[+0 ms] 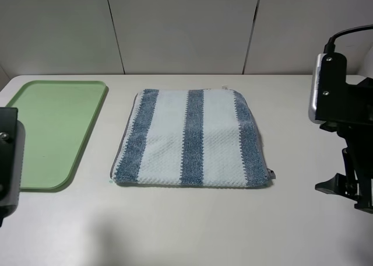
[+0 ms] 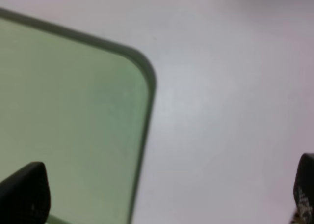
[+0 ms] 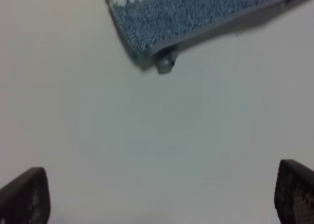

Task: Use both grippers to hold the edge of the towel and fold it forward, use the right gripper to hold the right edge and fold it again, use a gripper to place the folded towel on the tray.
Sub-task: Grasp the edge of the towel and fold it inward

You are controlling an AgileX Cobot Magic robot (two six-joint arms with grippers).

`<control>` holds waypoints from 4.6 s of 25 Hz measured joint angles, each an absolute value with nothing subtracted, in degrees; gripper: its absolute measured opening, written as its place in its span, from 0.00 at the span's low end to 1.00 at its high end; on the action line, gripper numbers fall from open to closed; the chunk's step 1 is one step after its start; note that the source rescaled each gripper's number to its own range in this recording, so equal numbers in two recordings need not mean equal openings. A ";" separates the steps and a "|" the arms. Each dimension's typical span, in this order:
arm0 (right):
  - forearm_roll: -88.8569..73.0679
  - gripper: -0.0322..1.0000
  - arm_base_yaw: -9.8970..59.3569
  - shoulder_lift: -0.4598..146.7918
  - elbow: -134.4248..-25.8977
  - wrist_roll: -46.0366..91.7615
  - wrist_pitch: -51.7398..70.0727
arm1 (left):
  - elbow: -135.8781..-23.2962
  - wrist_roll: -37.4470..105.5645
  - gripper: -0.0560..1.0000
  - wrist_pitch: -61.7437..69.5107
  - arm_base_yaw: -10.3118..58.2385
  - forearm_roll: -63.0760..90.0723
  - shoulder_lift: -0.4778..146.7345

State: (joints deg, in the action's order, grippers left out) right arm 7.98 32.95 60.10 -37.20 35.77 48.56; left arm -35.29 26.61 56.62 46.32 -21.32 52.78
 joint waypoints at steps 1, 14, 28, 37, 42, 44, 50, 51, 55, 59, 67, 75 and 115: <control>8.02 1.00 32.95 60.86 -37.20 36.57 47.71 | -35.29 27.01 1.00 55.19 46.32 -21.53 52.78; 9.20 1.00 32.95 69.12 -37.20 39.81 40.05 | -35.29 26.80 1.00 40.64 46.32 -24.10 65.88; 9.33 1.00 32.95 80.05 -37.20 39.87 32.62 | -35.33 25.15 1.00 26.18 46.32 -31.08 86.28; 9.38 1.00 32.95 85.06 -37.24 39.92 29.68 | -35.40 25.04 1.00 19.15 46.32 -39.21 93.71; 9.44 1.00 32.95 86.22 -37.24 39.92 28.31 | -37.22 24.70 1.00 16.85 46.32 -42.07 97.44; 9.50 1.00 32.95 86.33 -37.24 39.92 28.19 | -39.05 24.69 1.00 16.74 46.32 -42.19 99.16; 9.50 1.00 32.95 86.33 -37.24 39.92 27.14 | -45.26 24.65 1.00 16.56 46.32 -42.24 104.43; 9.50 1.00 32.95 86.33 -37.24 39.92 27.02 | -45.90 24.56 1.00 16.56 46.32 -42.30 105.28; 9.50 1.00 32.95 86.33 -37.24 39.92 26.64 | -46.53 24.69 1.00 16.50 46.32 -42.36 107.89; 9.56 1.00 32.95 86.33 -37.24 39.92 26.29 | -46.88 24.74 1.00 17.03 46.32 -42.63 108.35; 9.80 1.00 32.95 86.33 -37.24 39.92 25.23 | -47.00 24.76 1.00 19.66 46.32 -42.71 108.47; 9.92 1.00 32.95 88.36 -37.24 40.60 21.48 | -47.06 24.76 1.00 20.26 46.32 -42.71 108.53; 13.68 1.00 32.95 102.21 -37.38 40.75 11.99 | -47.01 24.76 0.83 20.82 46.32 -42.43 108.92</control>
State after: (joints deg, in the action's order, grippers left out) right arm 13.68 32.95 102.21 -37.38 40.75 11.99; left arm -47.01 24.76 20.82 46.32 -42.43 108.92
